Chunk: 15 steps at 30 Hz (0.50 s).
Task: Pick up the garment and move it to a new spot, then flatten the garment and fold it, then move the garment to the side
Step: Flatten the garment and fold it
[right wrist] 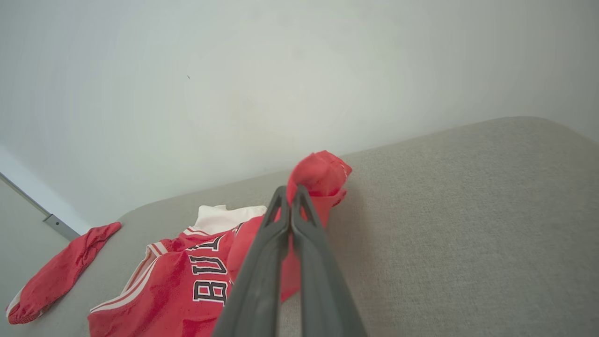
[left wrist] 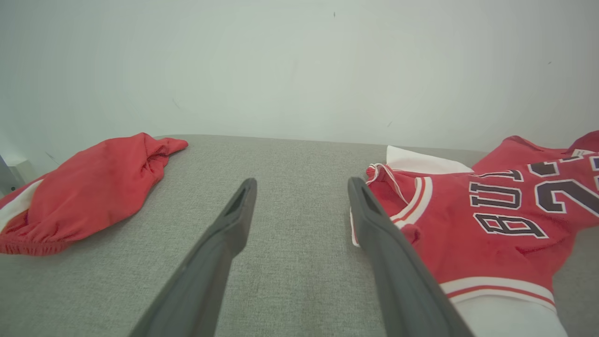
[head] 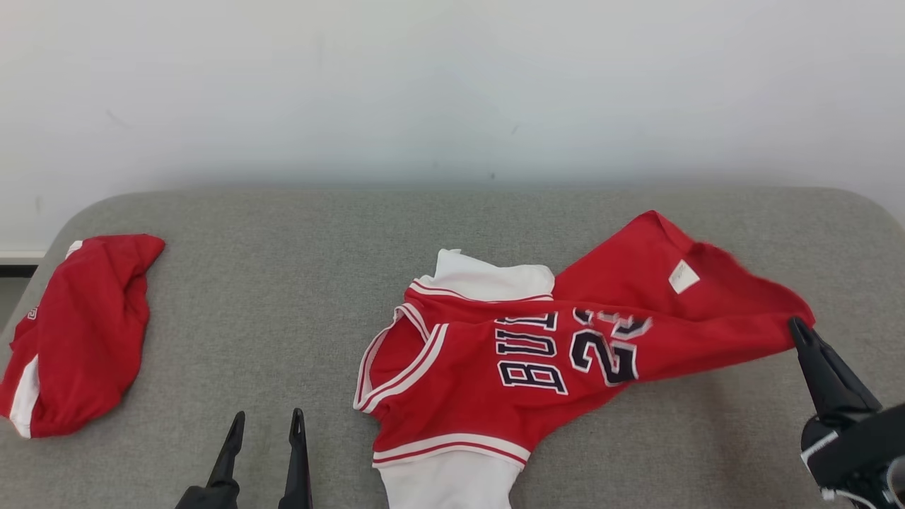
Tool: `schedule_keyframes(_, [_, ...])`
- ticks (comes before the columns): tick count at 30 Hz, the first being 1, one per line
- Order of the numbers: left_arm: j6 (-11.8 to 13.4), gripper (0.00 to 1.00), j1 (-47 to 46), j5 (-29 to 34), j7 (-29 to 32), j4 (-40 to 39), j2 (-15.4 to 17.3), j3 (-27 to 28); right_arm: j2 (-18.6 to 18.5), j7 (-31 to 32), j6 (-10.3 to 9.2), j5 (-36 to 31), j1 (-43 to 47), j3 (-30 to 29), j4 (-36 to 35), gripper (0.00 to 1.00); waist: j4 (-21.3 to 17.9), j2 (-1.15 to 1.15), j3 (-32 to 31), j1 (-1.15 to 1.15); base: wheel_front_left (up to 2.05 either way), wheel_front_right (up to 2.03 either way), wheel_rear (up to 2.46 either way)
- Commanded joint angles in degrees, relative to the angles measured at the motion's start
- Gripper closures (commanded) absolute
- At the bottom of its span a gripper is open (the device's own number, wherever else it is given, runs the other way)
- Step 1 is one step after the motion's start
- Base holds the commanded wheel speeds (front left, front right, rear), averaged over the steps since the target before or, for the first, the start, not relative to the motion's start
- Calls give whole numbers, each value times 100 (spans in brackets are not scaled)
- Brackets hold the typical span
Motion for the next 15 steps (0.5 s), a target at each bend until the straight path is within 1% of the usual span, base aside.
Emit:
schedule_keyframes(1, [10,0,84,0,-21,-28,-2,-9,321,415,-13,-103,345,-360,-688,100,-88,0,-30,1,0,0,0])
schedule_keyframes(3, [4,0,73,3,-21,-42,-4,-15,672,946,-13,-276,650,-758,-1487,100,-85,0,-4,1,0,0,0])
schedule_keyframes(5, [-18,0,37,10,-21,-48,-5,-7,1073,1456,-13,-403,861,-989,-2162,100,-74,0,28,1,0,0,0])
schedule_keyframes(6, [-29,0,13,17,-21,-44,-5,1,1250,1674,-13,-480,936,-1091,-2404,100,-62,0,43,1,0,0,0])
schedule_keyframes(8, [-53,0,-50,35,-21,-28,-6,-4,1491,2002,-13,-672,1006,-1286,-2733,100,-12,0,72,1,0,0,0])
schedule_keyframes(11, [-42,0,-114,43,-21,-5,-11,-33,1746,2268,-13,-883,919,-1433,-2860,100,81,0,118,1,0,0,0])
schedule_keyframes(13, [-50,0,-152,37,-20,2,-15,-53,1744,2331,-13,-1043,763,-1451,-2762,100,144,0,167,1,0,0,0])
schedule_keyframes(15, [-61,0,-185,24,-21,4,-20,-72,1743,2300,-13,-1108,531,-1431,-2479,100,199,0,218,1,0,0,0])
